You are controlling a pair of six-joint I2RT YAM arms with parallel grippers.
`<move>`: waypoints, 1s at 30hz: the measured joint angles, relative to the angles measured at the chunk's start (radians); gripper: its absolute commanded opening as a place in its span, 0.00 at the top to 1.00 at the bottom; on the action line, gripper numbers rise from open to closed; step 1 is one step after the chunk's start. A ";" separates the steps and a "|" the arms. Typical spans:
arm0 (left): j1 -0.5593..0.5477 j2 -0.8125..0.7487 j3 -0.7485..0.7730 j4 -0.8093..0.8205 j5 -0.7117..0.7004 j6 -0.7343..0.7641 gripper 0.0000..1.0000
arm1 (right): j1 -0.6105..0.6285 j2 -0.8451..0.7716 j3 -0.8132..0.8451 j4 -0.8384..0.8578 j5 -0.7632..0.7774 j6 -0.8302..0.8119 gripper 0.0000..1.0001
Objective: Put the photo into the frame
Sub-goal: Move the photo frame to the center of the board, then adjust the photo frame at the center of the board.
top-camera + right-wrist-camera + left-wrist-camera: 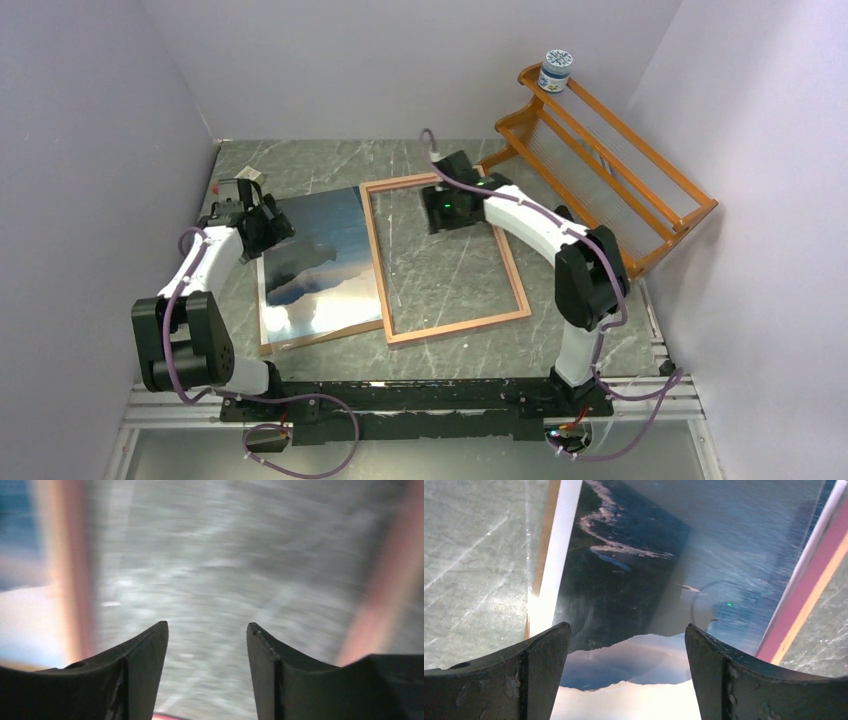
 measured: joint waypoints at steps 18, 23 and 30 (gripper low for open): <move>0.172 0.128 -0.041 0.018 0.256 -0.051 0.17 | 0.291 0.392 0.283 0.214 -0.459 0.296 0.48; 0.186 0.165 -0.042 0.009 0.259 -0.051 0.18 | 0.339 0.431 0.342 0.130 -0.340 0.293 0.44; 0.190 0.219 -0.009 -0.053 0.189 -0.048 0.15 | 0.358 0.351 0.295 0.102 -0.212 0.295 0.20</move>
